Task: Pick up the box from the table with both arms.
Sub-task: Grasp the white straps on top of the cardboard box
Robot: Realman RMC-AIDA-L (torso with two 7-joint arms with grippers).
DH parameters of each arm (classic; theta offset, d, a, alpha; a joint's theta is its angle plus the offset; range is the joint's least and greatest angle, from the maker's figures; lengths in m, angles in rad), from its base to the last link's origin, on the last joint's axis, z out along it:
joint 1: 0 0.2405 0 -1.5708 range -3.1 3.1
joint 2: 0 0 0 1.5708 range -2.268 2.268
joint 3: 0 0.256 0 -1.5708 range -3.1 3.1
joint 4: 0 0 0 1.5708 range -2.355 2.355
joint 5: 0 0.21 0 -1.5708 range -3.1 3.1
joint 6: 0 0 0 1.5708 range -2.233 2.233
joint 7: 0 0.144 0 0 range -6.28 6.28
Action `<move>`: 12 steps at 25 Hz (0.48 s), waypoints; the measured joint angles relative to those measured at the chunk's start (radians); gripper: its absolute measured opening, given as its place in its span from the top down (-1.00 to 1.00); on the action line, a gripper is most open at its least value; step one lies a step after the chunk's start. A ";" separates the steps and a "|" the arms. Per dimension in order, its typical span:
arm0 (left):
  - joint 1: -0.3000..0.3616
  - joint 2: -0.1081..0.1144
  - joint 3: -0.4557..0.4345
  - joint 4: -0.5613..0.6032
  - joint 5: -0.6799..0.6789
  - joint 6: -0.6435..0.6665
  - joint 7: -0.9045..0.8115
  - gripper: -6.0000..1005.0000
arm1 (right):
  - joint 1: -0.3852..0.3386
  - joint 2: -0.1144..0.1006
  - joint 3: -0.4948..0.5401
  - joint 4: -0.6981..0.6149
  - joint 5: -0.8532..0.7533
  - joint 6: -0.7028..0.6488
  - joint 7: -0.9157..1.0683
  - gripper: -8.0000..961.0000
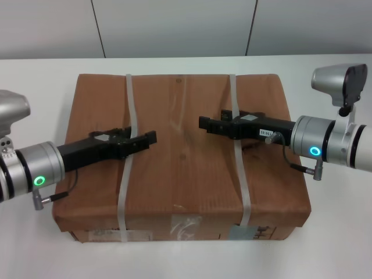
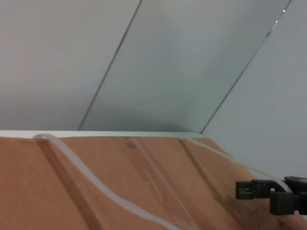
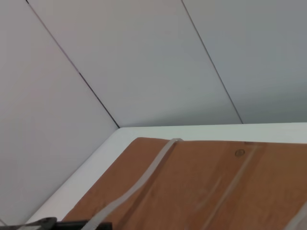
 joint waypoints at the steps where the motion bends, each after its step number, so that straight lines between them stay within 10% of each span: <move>1: -0.007 0.000 0.000 -0.006 0.003 0.000 -0.003 -0.35 | 0.001 0.000 0.000 0.000 0.001 0.000 -0.005 -0.72; 12: -0.044 0.000 0.026 -0.020 0.060 0.004 -0.054 -0.27 | -0.005 0.000 0.001 0.022 0.076 -0.012 -0.107 -0.68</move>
